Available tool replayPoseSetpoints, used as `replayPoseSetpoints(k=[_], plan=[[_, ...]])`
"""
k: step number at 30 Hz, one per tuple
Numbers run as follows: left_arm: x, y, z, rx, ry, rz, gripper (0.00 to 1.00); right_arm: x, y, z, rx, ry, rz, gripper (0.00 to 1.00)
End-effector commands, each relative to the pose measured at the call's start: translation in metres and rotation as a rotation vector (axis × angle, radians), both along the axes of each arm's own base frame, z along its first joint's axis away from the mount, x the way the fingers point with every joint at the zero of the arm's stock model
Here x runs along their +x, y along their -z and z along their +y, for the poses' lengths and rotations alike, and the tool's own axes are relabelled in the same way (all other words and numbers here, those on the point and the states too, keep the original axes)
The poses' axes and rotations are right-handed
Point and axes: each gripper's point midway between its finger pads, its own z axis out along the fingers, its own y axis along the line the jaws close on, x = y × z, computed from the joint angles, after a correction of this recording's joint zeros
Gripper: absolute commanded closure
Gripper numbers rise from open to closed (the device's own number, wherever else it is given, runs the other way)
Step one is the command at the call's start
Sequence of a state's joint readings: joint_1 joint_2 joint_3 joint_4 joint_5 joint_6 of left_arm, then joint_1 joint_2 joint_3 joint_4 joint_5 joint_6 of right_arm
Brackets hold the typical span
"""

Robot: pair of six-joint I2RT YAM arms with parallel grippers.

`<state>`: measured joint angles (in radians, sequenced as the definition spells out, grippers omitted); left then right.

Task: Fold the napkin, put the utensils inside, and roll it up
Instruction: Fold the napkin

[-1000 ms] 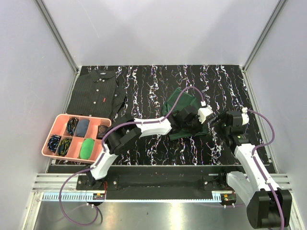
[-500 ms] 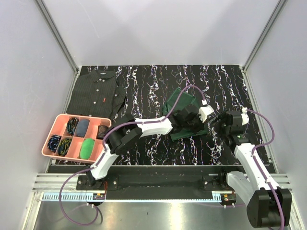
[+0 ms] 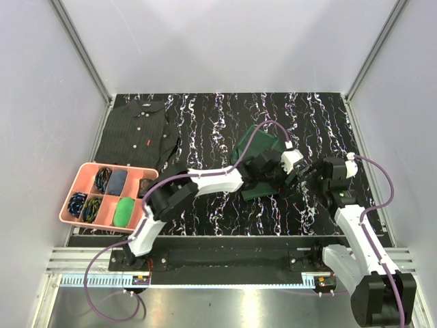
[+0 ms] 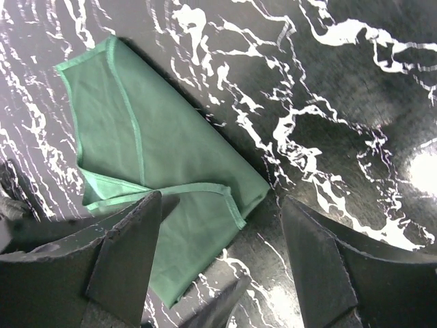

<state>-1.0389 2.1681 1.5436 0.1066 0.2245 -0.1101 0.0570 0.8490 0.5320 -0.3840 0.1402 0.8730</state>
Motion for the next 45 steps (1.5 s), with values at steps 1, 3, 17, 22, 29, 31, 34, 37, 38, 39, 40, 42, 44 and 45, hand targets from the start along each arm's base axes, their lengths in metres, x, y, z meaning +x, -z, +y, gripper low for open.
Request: replayPoseSetpoints(k=[1,3,17,22,29,31,34,37,38,39,40,42,44,45], plan=[[0.013,-0.086,0.020,-0.152,-0.066,-0.065,0.05,0.017,-0.031,-0.004,-0.076,-0.036,-0.063,0.21],[0.020,-0.101,0.038,-0.178,-0.112,-0.060,0.04,0.023,-0.030,0.001,-0.080,-0.082,-0.057,0.21],[0.138,-0.007,0.195,0.073,-0.677,0.261,0.22,0.047,0.033,0.028,-0.066,-0.305,0.185,0.27],[0.151,0.016,0.201,0.074,-0.698,0.314,0.26,0.042,0.041,0.017,-0.123,-0.283,0.217,0.27],[0.155,0.031,0.202,0.089,-0.715,0.353,0.37,0.043,0.048,0.025,-0.094,-0.335,0.242,0.34],[0.151,0.038,0.205,0.109,-0.727,0.376,0.38,0.042,0.048,0.027,-0.089,-0.350,0.242,0.38],[0.146,0.044,0.209,0.118,-0.741,0.394,0.39,0.041,0.048,0.031,-0.078,-0.369,0.237,0.41],[0.144,0.046,0.205,0.102,-0.725,0.407,0.47,0.040,0.051,0.035,-0.063,-0.387,0.239,0.44],[0.144,0.046,0.203,0.097,-0.717,0.410,0.49,0.040,0.051,0.037,-0.052,-0.397,0.240,0.45],[0.144,0.047,0.201,0.091,-0.709,0.415,0.52,0.039,0.054,0.038,-0.047,-0.403,0.248,0.46],[0.144,0.048,0.200,0.090,-0.705,0.418,0.55,0.039,0.055,0.039,-0.042,-0.405,0.249,0.47],[0.144,0.047,0.197,0.080,-0.695,0.418,0.62,0.038,0.057,0.040,-0.034,-0.406,0.258,0.48],[0.145,0.045,0.196,0.071,-0.690,0.418,0.65,0.037,0.059,0.040,-0.032,-0.407,0.259,0.49],[0.145,0.044,0.194,0.067,-0.684,0.418,0.66,0.037,0.061,0.040,-0.034,-0.410,0.263,0.49]])
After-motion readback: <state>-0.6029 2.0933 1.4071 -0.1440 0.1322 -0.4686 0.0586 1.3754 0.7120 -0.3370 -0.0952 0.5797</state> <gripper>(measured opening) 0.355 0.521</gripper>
